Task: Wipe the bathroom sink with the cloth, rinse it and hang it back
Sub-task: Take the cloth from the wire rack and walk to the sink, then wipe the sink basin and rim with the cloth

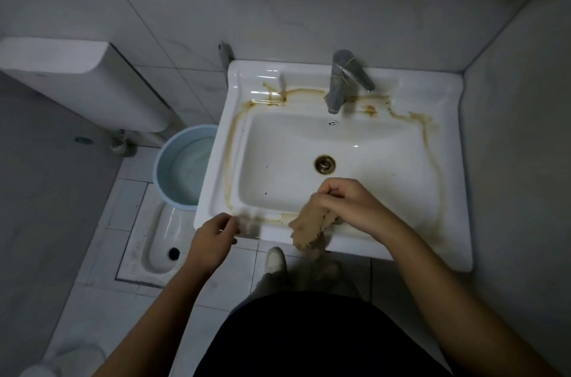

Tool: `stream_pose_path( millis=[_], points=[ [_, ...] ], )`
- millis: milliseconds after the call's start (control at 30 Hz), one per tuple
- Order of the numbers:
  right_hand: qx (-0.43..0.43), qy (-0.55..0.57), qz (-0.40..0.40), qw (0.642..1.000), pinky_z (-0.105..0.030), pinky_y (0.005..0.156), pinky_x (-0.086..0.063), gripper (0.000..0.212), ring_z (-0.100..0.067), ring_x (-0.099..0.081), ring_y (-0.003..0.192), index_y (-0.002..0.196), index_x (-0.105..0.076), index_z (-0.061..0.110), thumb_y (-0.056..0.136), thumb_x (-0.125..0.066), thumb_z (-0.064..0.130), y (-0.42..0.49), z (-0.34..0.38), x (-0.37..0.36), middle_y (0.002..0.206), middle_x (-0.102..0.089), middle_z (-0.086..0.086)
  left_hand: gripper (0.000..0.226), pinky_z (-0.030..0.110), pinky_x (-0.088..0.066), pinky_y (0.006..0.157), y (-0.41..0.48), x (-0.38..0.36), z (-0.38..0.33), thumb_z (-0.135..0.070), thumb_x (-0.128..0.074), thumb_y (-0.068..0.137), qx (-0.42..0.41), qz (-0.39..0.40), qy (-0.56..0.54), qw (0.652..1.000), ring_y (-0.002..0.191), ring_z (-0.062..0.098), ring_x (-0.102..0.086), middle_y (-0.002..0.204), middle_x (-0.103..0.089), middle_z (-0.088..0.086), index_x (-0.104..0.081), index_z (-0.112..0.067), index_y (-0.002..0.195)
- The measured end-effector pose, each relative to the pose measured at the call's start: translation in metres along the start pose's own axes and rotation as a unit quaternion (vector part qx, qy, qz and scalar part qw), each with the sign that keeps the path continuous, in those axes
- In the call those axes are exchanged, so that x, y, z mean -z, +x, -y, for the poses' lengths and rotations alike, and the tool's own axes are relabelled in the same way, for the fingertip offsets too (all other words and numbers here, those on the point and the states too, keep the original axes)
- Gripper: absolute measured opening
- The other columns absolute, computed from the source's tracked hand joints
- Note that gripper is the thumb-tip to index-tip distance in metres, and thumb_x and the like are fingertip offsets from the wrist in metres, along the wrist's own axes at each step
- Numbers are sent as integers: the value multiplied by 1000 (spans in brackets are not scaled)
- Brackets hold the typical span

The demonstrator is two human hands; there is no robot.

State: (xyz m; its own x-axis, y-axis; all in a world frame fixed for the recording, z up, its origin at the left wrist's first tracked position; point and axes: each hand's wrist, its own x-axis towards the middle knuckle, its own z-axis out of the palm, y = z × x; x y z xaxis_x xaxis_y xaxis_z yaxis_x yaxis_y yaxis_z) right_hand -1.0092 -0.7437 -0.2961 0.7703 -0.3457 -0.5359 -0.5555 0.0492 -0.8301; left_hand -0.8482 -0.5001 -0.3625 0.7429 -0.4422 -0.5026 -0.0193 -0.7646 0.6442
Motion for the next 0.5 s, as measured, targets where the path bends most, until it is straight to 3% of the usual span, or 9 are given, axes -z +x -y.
stream_pose_path(
  millis=[167, 233, 333, 433, 500],
  points=[
    [32, -13, -56, 998, -24, 70, -45, 13, -6, -62, 74, 88, -67, 15, 93, -63, 26, 20, 13, -8, 86, -70, -4, 25, 43, -57, 79, 32, 29, -2, -40, -49, 95, -27, -39, 30, 998, 79, 21, -71, 85, -73, -4, -67, -25, 88],
    [40, -25, -66, 997, -23, 68, -43, 12, -4, -59, 70, 86, -64, 16, 94, -62, 25, 30, 14, -12, 80, -67, -1, 29, 43, -58, 79, 44, 39, -6, -46, -46, 92, -42, -65, 56, 995, 81, 21, -69, 88, -72, -5, -66, -26, 93],
    [50, -58, -72, 994, -24, 65, -43, 14, -3, -58, 67, 82, -61, 21, 95, -62, 26, 46, 15, -20, 74, -62, 8, 27, 41, -58, 75, 69, 49, -9, -39, -49, 100, -63, -96, 101, 988, 81, 21, -66, 96, -71, 1, -66, -20, 105],
    [63, -76, -87, 991, -34, 67, -49, 15, -12, -64, 73, 80, -59, 22, 95, -61, 23, 63, 22, -27, 79, -65, 3, 30, 33, -51, 66, 97, 53, -7, -38, -49, 102, -96, -113, 147, 978, 81, 19, -65, 111, -68, 4, -63, -17, 117],
    [76, -66, -106, 989, -46, 68, -53, 14, -22, -67, 74, 81, -59, 19, 94, -62, 21, 73, 31, -29, 81, -68, -6, 36, 37, -55, 71, 114, 56, -1, -42, -48, 101, -112, -111, 168, 973, 89, 22, -65, 123, -64, 5, -58, -18, 126]
  ],
)
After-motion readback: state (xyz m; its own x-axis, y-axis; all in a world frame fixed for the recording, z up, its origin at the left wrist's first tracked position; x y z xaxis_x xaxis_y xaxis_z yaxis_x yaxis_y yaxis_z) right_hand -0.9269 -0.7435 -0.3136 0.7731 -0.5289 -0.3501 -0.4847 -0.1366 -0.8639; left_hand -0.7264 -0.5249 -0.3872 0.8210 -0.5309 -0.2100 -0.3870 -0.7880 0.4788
